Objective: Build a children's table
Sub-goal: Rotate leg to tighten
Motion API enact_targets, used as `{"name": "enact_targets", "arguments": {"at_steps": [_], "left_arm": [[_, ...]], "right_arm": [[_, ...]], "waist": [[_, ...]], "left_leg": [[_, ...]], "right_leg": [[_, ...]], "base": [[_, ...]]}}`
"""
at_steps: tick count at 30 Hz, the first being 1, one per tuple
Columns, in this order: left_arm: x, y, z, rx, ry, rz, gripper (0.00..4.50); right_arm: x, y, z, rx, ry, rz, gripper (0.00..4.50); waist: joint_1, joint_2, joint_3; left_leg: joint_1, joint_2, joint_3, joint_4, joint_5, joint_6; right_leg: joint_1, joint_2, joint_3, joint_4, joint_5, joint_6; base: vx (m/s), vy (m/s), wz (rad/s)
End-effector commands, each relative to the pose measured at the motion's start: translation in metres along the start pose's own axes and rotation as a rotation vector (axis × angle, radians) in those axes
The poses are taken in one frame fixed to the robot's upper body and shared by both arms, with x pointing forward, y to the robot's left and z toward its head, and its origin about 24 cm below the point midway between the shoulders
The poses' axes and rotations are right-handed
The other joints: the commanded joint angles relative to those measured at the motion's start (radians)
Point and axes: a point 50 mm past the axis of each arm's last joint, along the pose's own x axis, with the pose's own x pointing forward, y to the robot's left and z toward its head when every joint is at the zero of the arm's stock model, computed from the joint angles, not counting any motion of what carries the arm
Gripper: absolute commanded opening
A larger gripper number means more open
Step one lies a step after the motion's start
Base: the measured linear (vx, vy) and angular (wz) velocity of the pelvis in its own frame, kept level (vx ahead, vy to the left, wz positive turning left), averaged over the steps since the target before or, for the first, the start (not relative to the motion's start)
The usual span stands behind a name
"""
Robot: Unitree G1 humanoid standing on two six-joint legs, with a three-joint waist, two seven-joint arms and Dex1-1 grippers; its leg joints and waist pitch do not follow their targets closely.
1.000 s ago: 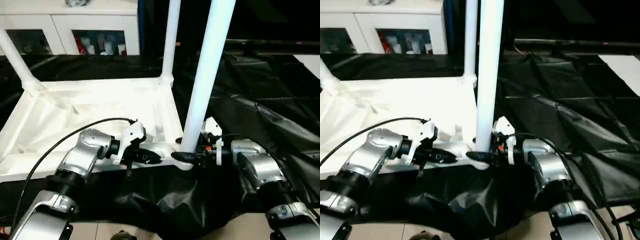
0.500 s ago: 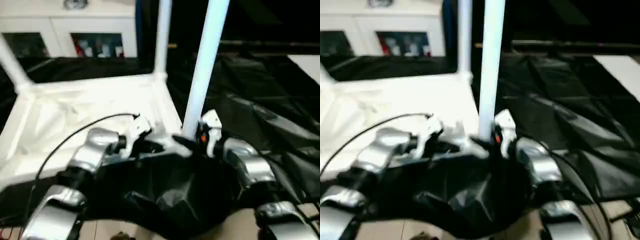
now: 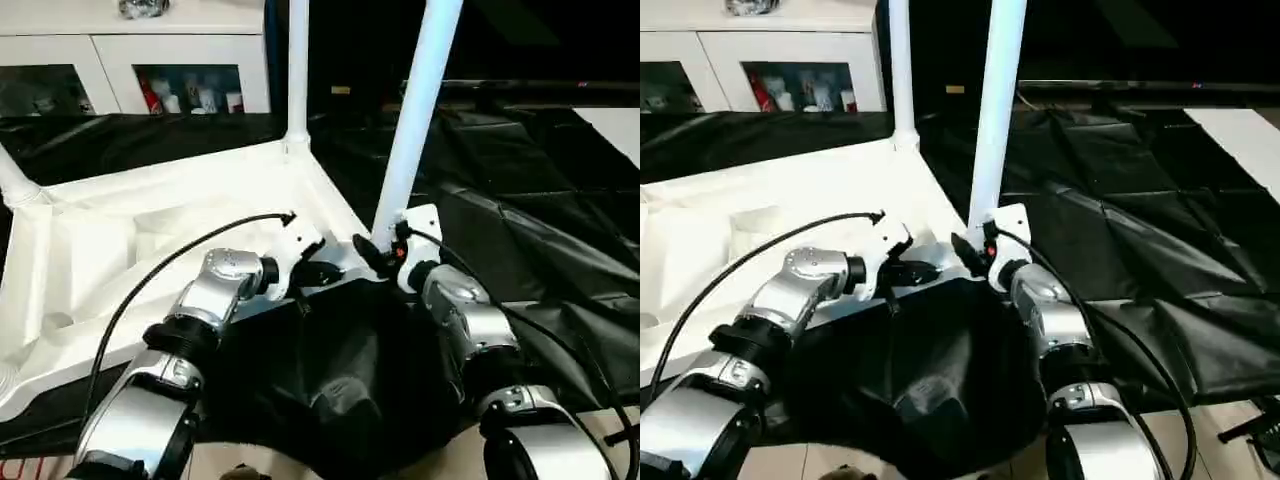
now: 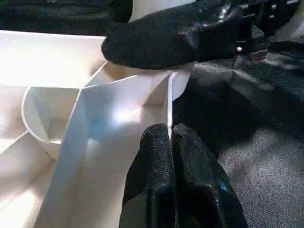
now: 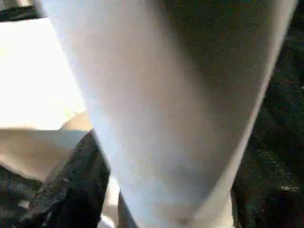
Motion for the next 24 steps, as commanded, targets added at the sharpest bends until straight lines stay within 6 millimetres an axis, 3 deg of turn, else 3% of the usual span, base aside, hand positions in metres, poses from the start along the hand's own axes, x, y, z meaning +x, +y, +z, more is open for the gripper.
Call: {"name": "enact_targets", "arguments": {"at_steps": [1, 4, 9, 15, 18, 24], "left_arm": [[0.015, -0.011, 0.026, 0.066, -0.108, -0.057, 0.00], [0.009, -0.015, 0.021, 0.084, -0.101, -0.135, 0.00], [-0.001, -0.019, 0.012, 0.099, -0.069, -0.226, 0.00], [-0.017, -0.022, 0.000, 0.100, -0.006, -0.334, 0.00], [-0.022, -0.025, -0.003, 0.085, 0.016, -0.384, 0.00], [-0.031, -0.030, -0.008, 0.069, 0.051, -0.453, 0.00]], "right_arm": [[0.016, 0.053, -0.014, -0.020, 0.069, 0.289, 3.53], [0.007, 0.045, -0.014, -0.058, 0.083, 0.366, 3.68], [-0.013, 0.033, -0.013, -0.105, 0.116, 0.516, 3.68], [-0.037, 0.022, -0.016, -0.144, 0.208, 0.697, 3.68], [-0.042, 0.021, -0.017, -0.132, 0.226, 0.727, 3.56], [-0.044, 0.021, -0.015, -0.127, 0.221, 0.738, 3.03]], "waist": [[-0.001, -0.006, -0.067], [0.002, -0.011, -0.066], [0.009, -0.011, -0.068], [0.021, -0.010, -0.064], [0.021, -0.009, -0.062], [0.018, -0.007, -0.064]], "left_leg": [[0.010, 0.061, -0.029, -0.067, -0.222, 0.046], [0.009, 0.061, -0.028, -0.066, -0.217, 0.052], [0.007, 0.065, -0.025, -0.063, -0.188, 0.072], [0.008, 0.069, -0.026, -0.066, -0.219, 0.066], [0.011, 0.069, -0.027, -0.067, -0.235, 0.053], [0.010, 0.068, -0.029, -0.068, -0.232, 0.044]], "right_leg": [[0.048, -0.091, 0.061, -0.080, -0.339, -0.175], [0.051, -0.092, 0.061, -0.080, -0.339, -0.176], [0.050, -0.089, 0.060, -0.072, -0.306, -0.188], [0.047, -0.090, 0.060, -0.078, -0.363, -0.176], [0.045, -0.092, 0.060, -0.082, -0.399, -0.169], [0.045, -0.090, 0.061, -0.079, -0.383, -0.175]], "base": [[0.000, 0.000, 0.00], [0.000, 0.000, 0.00], [0.000, 0.000, 0.00], [0.000, 0.000, 0.00], [0.000, 0.000, 0.00], [0.000, 0.000, 0.00]]}}
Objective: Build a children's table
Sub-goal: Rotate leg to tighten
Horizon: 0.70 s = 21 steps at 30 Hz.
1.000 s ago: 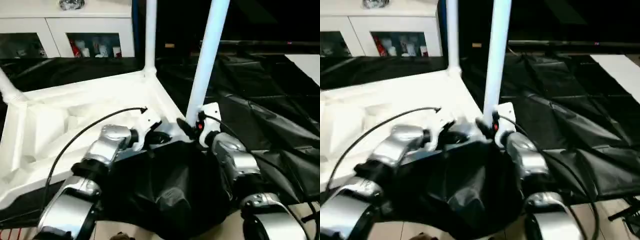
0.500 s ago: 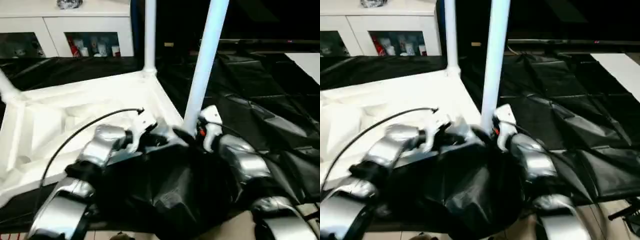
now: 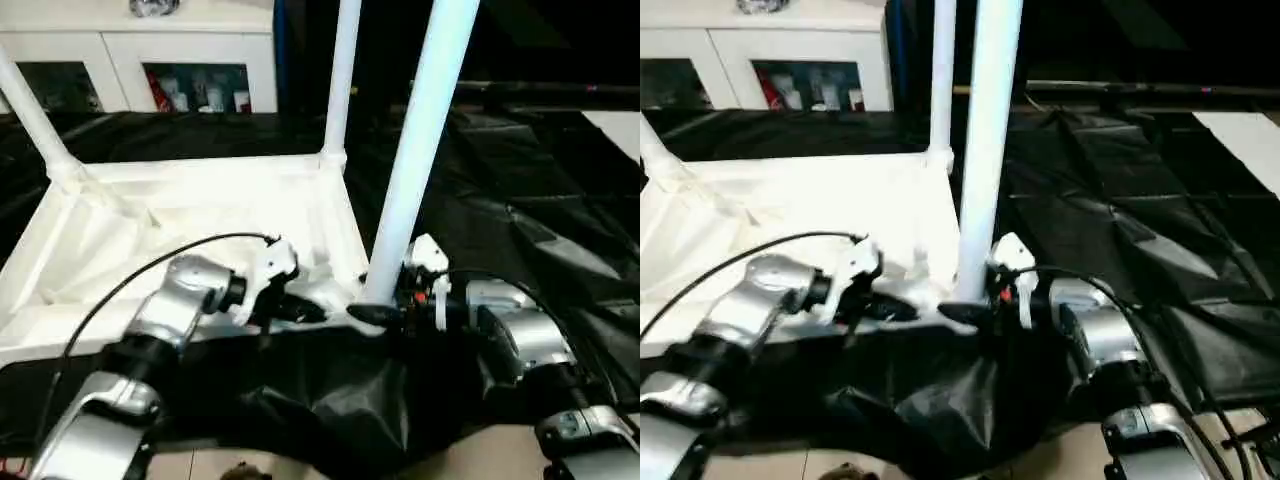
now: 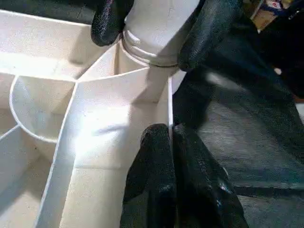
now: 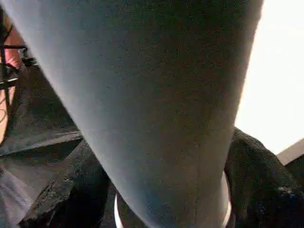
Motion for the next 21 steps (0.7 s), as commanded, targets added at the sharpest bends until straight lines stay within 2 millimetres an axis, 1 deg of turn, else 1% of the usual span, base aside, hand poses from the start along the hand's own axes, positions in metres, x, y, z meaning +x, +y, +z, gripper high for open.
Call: {"name": "enact_targets", "arguments": {"at_steps": [1, 2, 5, 8, 9, 10, 11, 12, 14, 15, 17, 18, 19, 20, 21], "left_arm": [[0.013, -0.008, 0.011, 0.052, -0.025, -0.094, 0.00], [0.012, -0.008, 0.011, 0.053, -0.023, -0.096, 0.00], [0.010, -0.007, 0.012, 0.057, -0.024, -0.079, 0.00], [0.011, -0.003, 0.016, 0.063, -0.046, -0.022, 0.00], [0.012, 0.000, 0.018, 0.061, -0.057, 0.011, 0.00], [0.014, 0.003, 0.021, 0.059, -0.070, 0.041, 0.00], [0.014, 0.004, 0.022, 0.059, -0.076, 0.053, 0.00], [0.017, 0.008, 0.024, 0.053, -0.087, 0.094, 0.00], [0.020, 0.013, 0.026, 0.043, -0.093, 0.142, 0.00], [0.022, 0.015, 0.028, 0.037, -0.096, 0.170, 0.00], [0.027, 0.021, 0.032, 0.021, -0.108, 0.235, 0.00], [0.027, 0.022, 0.032, 0.020, -0.108, 0.236, 0.00], [0.029, 0.024, 0.034, 0.013, -0.113, 0.265, 0.00], [0.031, 0.027, 0.036, 0.005, -0.118, 0.293, 0.00], [0.034, 0.029, 0.039, 0.002, -0.125, 0.329, 0.00]], "right_arm": [[0.014, 0.010, -0.004, 0.013, 0.031, 0.081, 2.98], [0.014, 0.011, -0.003, 0.015, 0.029, 0.087, 2.98], [0.016, 0.011, -0.003, 0.013, 0.024, 0.076, 2.67], [0.021, 0.009, -0.006, 0.011, 0.020, 0.012, 2.60], [0.024, 0.005, -0.007, 0.011, 0.014, -0.047, 2.59], [0.027, 0.002, -0.007, 0.021, 0.008, -0.112, 2.58], [0.029, 0.001, -0.008, 0.025, 0.005, -0.140, 2.58], [0.034, -0.003, -0.008, 0.045, -0.004, -0.214, 2.57], [0.041, -0.005, -0.008, 0.078, -0.021, -0.284, 2.57], [0.045, -0.007, -0.008, 0.098, -0.034, -0.325, 2.57], [0.056, -0.009, -0.004, 0.150, -0.067, -0.404, 2.56], [0.056, -0.009, -0.004, 0.151, -0.068, -0.405, 2.56], [0.061, -0.009, -0.003, 0.174, -0.081, -0.433, 2.56], [0.066, -0.010, -0.001, 0.195, -0.089, -0.468, 2.56], [0.072, -0.010, 0.001, 0.203, -0.098, -0.496, 2.56]], "waist": [[0.002, -0.004, -0.065], [0.002, -0.004, -0.065], [0.001, -0.005, -0.065], [0.000, -0.005, -0.063], [-0.001, -0.005, -0.063], [-0.006, -0.005, -0.060], [-0.010, -0.006, -0.058], [-0.011, -0.005, -0.057], [-0.022, -0.004, -0.054], [-0.024, -0.002, -0.055], [-0.034, -0.002, -0.055], [-0.037, 0.001, -0.056], [-0.038, -0.001, -0.057], [-0.040, 0.003, -0.056], [-0.043, 0.001, -0.056]], "left_leg": [[0.011, 0.067, -0.029, -0.067, -0.229, 0.043], [0.010, 0.067, -0.029, -0.067, -0.224, 0.043], [0.010, 0.066, -0.029, -0.067, -0.225, 0.044], [0.011, 0.065, -0.030, -0.067, -0.233, 0.037], [0.012, 0.064, -0.030, -0.067, -0.239, 0.036], [0.012, 0.063, -0.031, -0.068, -0.251, 0.027], [0.015, 0.061, -0.035, -0.068, -0.279, 0.019], [0.016, 0.061, -0.036, -0.068, -0.288, 0.014], [0.021, 0.057, -0.041, -0.069, -0.329, 0.001], [0.023, 0.057, -0.041, -0.068, -0.337, -0.002], [0.027, 0.057, -0.043, -0.069, -0.359, -0.004], [0.025, 0.058, -0.044, -0.070, -0.361, -0.005], [0.025, 0.058, -0.045, -0.072, -0.362, -0.005], [0.025, 0.059, -0.045, -0.072, -0.363, -0.006], [0.025, 0.058, -0.044, -0.073, -0.366, -0.007]], "right_leg": [[0.046, -0.090, 0.061, -0.080, -0.375, -0.179], [0.048, -0.090, 0.061, -0.079, -0.366, -0.182], [0.047, -0.090, 0.060, -0.079, -0.367, -0.180], [0.045, -0.092, 0.061, -0.083, -0.394, -0.173], [0.045, -0.091, 0.060, -0.083, -0.403, -0.170], [0.040, -0.092, 0.061, -0.088, -0.431, -0.164], [0.040, -0.093, 0.058, -0.094, -0.485, -0.151], [0.039, -0.094, 0.058, -0.097, -0.511, -0.140], [0.035, -0.094, 0.053, -0.108, -0.591, -0.109], [0.034, -0.095, 0.053, -0.110, -0.599, -0.104], [0.031, -0.093, 0.051, -0.114, -0.603, -0.098], [0.031, -0.092, 0.051, -0.111, -0.592, -0.101], [0.033, -0.093, 0.050, -0.111, -0.580, -0.103], [0.031, -0.093, 0.052, -0.111, -0.565, -0.110], [0.031, -0.091, 0.051, -0.111, -0.561, -0.111]], "base": [[0.000, 0.000, 0.00], [0.000, 0.000, 0.00], [0.000, 0.000, 0.00], [0.000, 0.000, 0.00], [0.000, 0.000, 0.00], [0.000, 0.000, 0.00], [0.000, 0.000, 0.00], [0.000, 0.000, 0.00], [0.000, 0.000, 0.00], [0.000, 0.000, 0.00], [0.000, 0.000, 0.00], [0.000, 0.000, 0.00], [0.000, 0.000, 0.00], [0.000, 0.000, 0.00], [0.000, 0.000, 0.00]]}}
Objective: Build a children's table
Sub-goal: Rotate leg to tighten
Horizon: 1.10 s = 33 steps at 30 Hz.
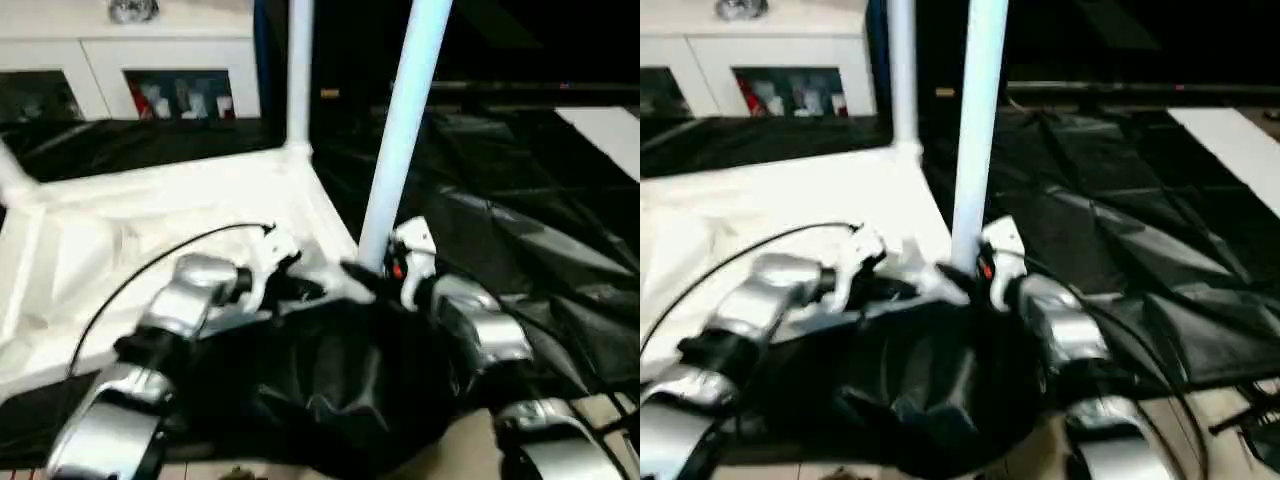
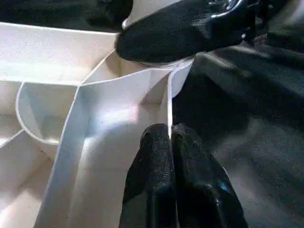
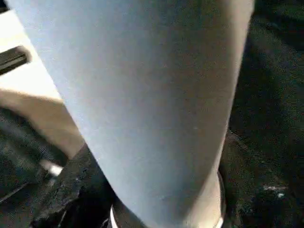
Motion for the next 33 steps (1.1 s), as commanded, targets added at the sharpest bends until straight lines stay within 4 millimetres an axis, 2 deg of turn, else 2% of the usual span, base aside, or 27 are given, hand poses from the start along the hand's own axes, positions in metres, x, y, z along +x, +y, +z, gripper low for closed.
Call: {"name": "enact_targets", "arguments": {"at_steps": [1, 4, 5, 7, 8, 10, 12, 15, 18, 22, 24, 25, 27, 30, 33], "left_arm": [[0.019, -0.005, 0.028, 0.064, -0.078, 0.018, 0.00], [0.029, -0.004, 0.037, 0.054, -0.104, 0.075, 0.00], [0.029, -0.004, 0.037, 0.054, -0.104, 0.075, 0.00], [0.032, -0.005, 0.040, 0.059, -0.116, 0.070, 0.00], [0.032, -0.005, 0.040, 0.059, -0.116, 0.070, 0.00], [0.031, -0.008, 0.040, 0.083, -0.126, 0.028, 0.00], [0.030, -0.008, 0.039, 0.088, -0.128, 0.017, 0.00], [0.029, -0.008, 0.038, 0.089, -0.126, 0.009, 0.00], [0.021, -0.009, 0.032, 0.104, -0.112, -0.047, 0.00], [0.010, -0.012, 0.024, 0.127, -0.089, -0.142, 0.00], [0.007, -0.013, 0.022, 0.130, -0.081, -0.168, 0.00], [0.004, -0.015, 0.019, 0.135, -0.067, -0.201, 0.00], [0.000, -0.016, 0.016, 0.139, -0.051, -0.231, 0.00], [-0.007, -0.020, 0.010, 0.135, -0.014, -0.297, 0.00], [-0.011, -0.023, 0.006, 0.125, 0.010, -0.339, 0.00]], "right_arm": [[0.021, 0.032, -0.014, 0.036, 0.063, 0.066, 2.56], [0.033, 0.041, -0.010, 0.000, 0.046, -0.004, 2.56], [0.033, 0.041, -0.010, 0.000, 0.046, -0.004, 2.56], [0.036, 0.043, -0.008, -0.025, 0.029, -0.022, 2.56], [0.036, 0.043, -0.008, -0.025, 0.029, -0.022, 3.12], [0.033, 0.044, -0.003, 0.039, -0.020, 0.075, 3.12], [0.032, 0.045, -0.003, 0.028, -0.022, 0.093, 3.47], [0.031, 0.044, -0.003, 0.000, -0.018, 0.104, 3.65], [0.022, 0.041, -0.002, -0.063, -0.016, 0.207, 3.65], [0.004, 0.035, -0.002, -0.145, 0.013, 0.396, 3.65], [-0.002, 0.032, -0.003, -0.165, 0.028, 0.436, 3.65], [-0.009, 0.028, -0.003, -0.187, 0.047, 0.477, 3.65], [-0.016, 0.023, -0.003, -0.199, 0.065, 0.514, 3.65], [-0.027, 0.017, -0.003, -0.212, 0.092, 0.573, 3.65], [-0.032, 0.016, -0.003, -0.227, 0.093, 0.602, 3.30]], "waist": [[-0.003, 0.003, -0.058], [0.000, 0.003, -0.060], [-0.002, 0.003, -0.059], [0.002, 0.002, -0.061], [0.004, 0.002, -0.062], [0.007, 0.003, -0.064], [0.009, 0.001, -0.066], [0.010, 0.000, -0.068], [0.013, -0.001, -0.068], [0.020, -0.002, -0.070], [0.026, -0.002, -0.072], [0.027, -0.002, -0.071], [0.040, -0.002, -0.070], [0.044, -0.002, -0.068], [0.045, -0.002, -0.068]], "left_leg": [[0.022, 0.060, -0.043, -0.078, -0.360, -0.008], [0.019, 0.061, -0.040, -0.079, -0.345, -0.002], [0.019, 0.061, -0.038, -0.079, -0.344, -0.005], [0.018, 0.059, -0.037, -0.078, -0.329, -0.002], [0.016, 0.060, -0.035, -0.077, -0.315, 0.007], [0.012, 0.061, -0.033, -0.077, -0.288, 0.021], [0.009, 0.061, -0.031, -0.076, -0.254, 0.034], [0.007, 0.060, -0.030, -0.074, -0.234, 0.041], [0.006, 0.061, -0.029, -0.074, -0.220, 0.050], [0.002, 0.067, -0.025, -0.071, -0.184, 0.075], [0.001, 0.068, -0.024, -0.068, -0.170, 0.085], [0.003, 0.069, -0.022, -0.068, -0.170, 0.086], [0.004, 0.071, -0.022, -0.068, -0.182, 0.081], [0.005, 0.073, -0.025, -0.071, -0.204, 0.069], [0.005, 0.072, -0.025, -0.072, -0.205, 0.061]], "right_leg": [[0.026, -0.093, 0.053, -0.100, -0.540, -0.117], [0.028, -0.094, 0.057, -0.095, -0.472, -0.140], [0.024, -0.093, 0.058, -0.093, -0.465, -0.145], [0.031, -0.095, 0.059, -0.090, -0.441, -0.155], [0.032, -0.095, 0.062, -0.089, -0.419, -0.160], [0.038, -0.093, 0.063, -0.082, -0.370, -0.170], [0.041, -0.092, 0.063, -0.074, -0.312, -0.189], [0.045, -0.094, 0.063, -0.073, -0.308, -0.194], [0.047, -0.093, 0.062, -0.073, -0.304, -0.193], [0.050, -0.087, 0.059, -0.060, -0.222, -0.217], [0.052, -0.090, 0.058, -0.055, -0.210, -0.226], [0.047, -0.089, 0.058, -0.057, -0.217, -0.227], [0.047, -0.090, 0.059, -0.059, -0.244, -0.221], [0.045, -0.091, 0.058, -0.062, -0.284, -0.210], [0.043, -0.091, 0.059, -0.064, -0.297, -0.204]], "base": [[0.000, 0.000, 0.00], [0.000, 0.000, 0.00], [0.000, 0.000, 0.00], [0.000, 0.000, 0.00], [0.000, 0.000, 0.00], [0.000, 0.000, 0.00], [0.000, 0.000, 0.00], [0.000, 0.000, 0.00], [0.000, 0.000, 0.00], [0.000, 0.000, 0.00], [0.000, 0.000, 0.00], [0.000, 0.000, 0.00], [0.000, 0.000, 0.00], [0.000, 0.000, 0.00], [0.000, 0.000, 0.00]]}}
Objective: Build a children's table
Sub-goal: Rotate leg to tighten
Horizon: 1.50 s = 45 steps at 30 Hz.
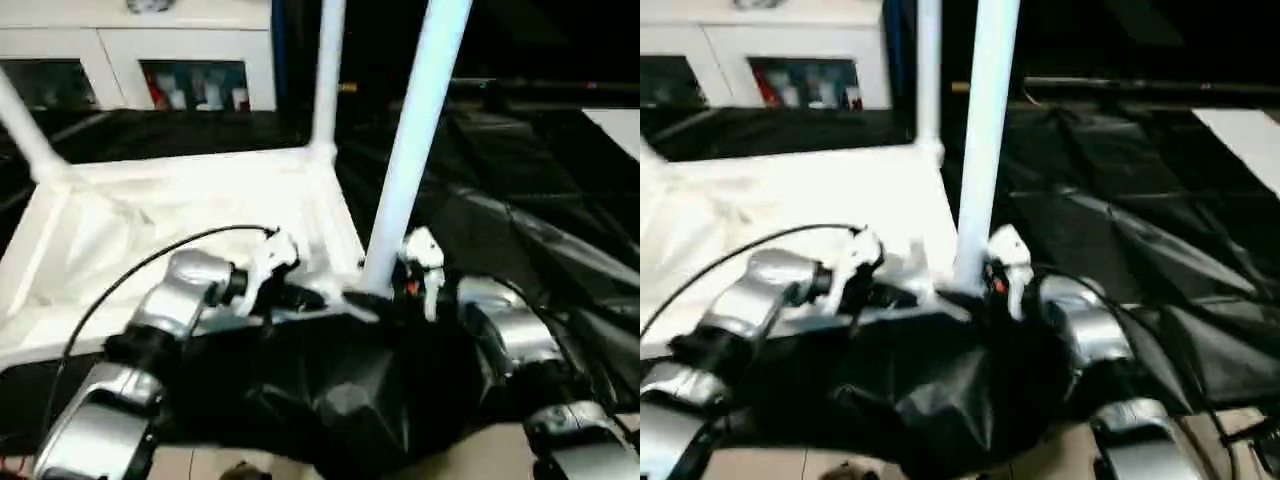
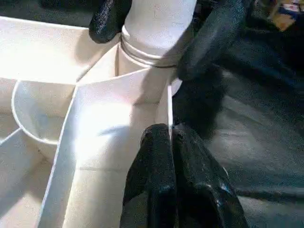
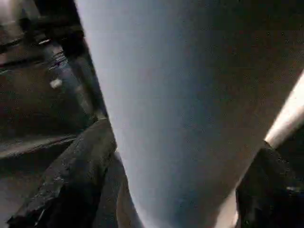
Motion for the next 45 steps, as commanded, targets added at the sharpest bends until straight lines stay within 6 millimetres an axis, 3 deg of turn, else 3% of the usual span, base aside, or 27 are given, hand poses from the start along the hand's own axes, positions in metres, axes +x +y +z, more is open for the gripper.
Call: {"name": "enact_targets", "arguments": {"at_steps": [1, 8, 12, 15, 17, 18, 24, 27, 29, 32, 35, 39, 41, 45], "left_arm": [[0.011, -0.009, 0.010, 0.038, -0.019, -0.103, 0.00], [0.006, -0.011, 0.009, 0.026, -0.010, -0.112, 0.00], [0.010, -0.003, 0.010, 0.020, -0.008, -0.002, 0.00], [0.015, 0.008, 0.016, -0.004, -0.040, 0.123, 0.00], [0.017, 0.012, 0.019, -0.016, -0.055, 0.169, 0.00], [0.017, 0.013, 0.020, -0.018, -0.057, 0.179, 0.00], [0.034, 0.027, 0.038, -0.046, -0.101, 0.363, 0.00], [0.042, 0.028, 0.046, -0.035, -0.133, 0.389, 0.00], [0.046, 0.026, 0.049, -0.018, -0.140, 0.368, 0.00], [0.049, 0.024, 0.049, 0.007, -0.131, 0.351, 0.00], [0.050, 0.022, 0.048, 0.026, -0.134, 0.331, 0.00], [0.050, 0.021, 0.043, 0.042, -0.116, 0.324, 0.00], [0.049, 0.021, 0.041, 0.046, -0.110, 0.326, 0.00], [0.050, 0.020, 0.041, 0.050, -0.110, 0.314, 0.00]], "right_arm": [[0.010, 0.012, 0.002, -0.015, -0.008, 0.112, 3.27], [0.009, 0.020, 0.002, 0.019, -0.009, 0.196, 2.66], [0.018, 0.020, -0.002, 0.020, -0.016, 0.103, 2.56], [0.029, 0.012, -0.009, 0.079, 0.000, -0.059, 2.55], [0.034, 0.009, -0.011, 0.101, 0.003, -0.134, 2.54], [0.035, 0.009, -0.011, 0.106, 0.002, -0.146, 2.54], [0.063, -0.003, -0.007, 0.249, -0.026, -0.466, 2.54], [0.075, -0.002, -0.001, 0.250, -0.044, -0.516, 2.54], [0.080, 0.001, 0.003, 0.213, -0.059, -0.489, 2.54], [0.083, 0.004, 0.006, 0.228, -0.093, -0.455, 3.23], [0.081, 0.003, 0.007, 0.228, -0.102, -0.439, 3.32], [0.068, -0.001, 0.004, 0.140, -0.072, -0.406, 3.57], [0.051, -0.003, 0.003, 0.086, -0.060, -0.344, 3.57], [0.015, -0.009, 0.000, 0.032, -0.034, -0.283, 3.57]], "waist": [[0.002, -0.002, -0.068], [0.009, -0.002, -0.069], [0.010, -0.003, -0.068], [0.003, -0.003, -0.063], [-0.006, -0.004, -0.058], [-0.009, -0.004, -0.058], [-0.021, 0.000, -0.062], [-0.025, 0.000, -0.064], [-0.021, -0.001, -0.067], [-0.019, -0.002, -0.071], [-0.015, 0.000, -0.073], [-0.013, 0.000, -0.071], [-0.004, -0.003, -0.069], [0.006, -0.008, -0.070]], "left_leg": [[0.015, 0.071, -0.026, -0.066, -0.200, 0.057], [0.015, 0.069, -0.026, -0.064, -0.190, 0.057], [0.016, 0.068, -0.027, -0.065, -0.196, 0.049], [0.020, 0.064, -0.029, -0.067, -0.231, 0.028], [0.027, 0.060, -0.036, -0.070, -0.287, 0.008], [0.028, 0.061, -0.037, -0.070, -0.292, 0.006], [0.029, 0.061, -0.036, -0.070, -0.297, 0.000], [0.030, 0.060, -0.036, -0.069, -0.298, -0.008], [0.024, 0.060, -0.034, -0.070, -0.268, 0.007], [0.020, 0.060, -0.029, -0.066, -0.217, 0.031], [0.017, 0.060, -0.027, -0.065, -0.182, 0.048], [0.019, 0.062, -0.028, -0.066, -0.193, 0.046], [0.023, 0.064, -0.026, -0.065, -0.207, 0.056], [0.019, 0.063, -0.025, -0.063, -0.191, 0.069]], "right_leg": [[0.050, -0.091, 0.061, -0.063, -0.303, -0.196], [0.051, -0.091, 0.060, -0.064, -0.309, -0.191], [0.049, -0.091, 0.060, -0.067, -0.325, -0.182], [0.044, -0.093, 0.059, -0.078, -0.400, -0.164], [0.045, -0.097, 0.054, -0.094, -0.524, -0.127], [0.043, -0.097, 0.055, -0.095, -0.537, -0.121], [0.037, -0.097, 0.060, -0.094, -0.494, -0.124], [0.037, -0.095, 0.059, -0.091, -0.466, -0.135], [0.045, -0.095, 0.061, -0.084, -0.405, -0.144], [0.050, -0.092, 0.064, -0.070, -0.293, -0.177], [0.053, -0.092, 0.063, -0.065, -0.253, -0.190], [0.054, -0.091, 0.062, -0.065, -0.261, -0.190], [0.054, -0.089, 0.062, -0.069, -0.271, -0.180], [0.057, -0.091, 0.062, -0.069, -0.287, -0.175]], "base": [[0.000, 0.000, 0.00], [0.000, 0.000, 0.00], [0.000, 0.000, 0.00], [0.000, 0.000, 0.00], [0.000, 0.000, 0.00], [0.000, 0.000, 0.00], [0.000, 0.000, 0.00], [0.000, 0.000, 0.00], [0.000, 0.000, 0.00], [0.000, 0.000, 0.00], [0.000, 0.000, 0.00], [0.000, 0.000, 0.00], [0.000, 0.000, 0.00], [0.000, 0.000, 0.00]]}}
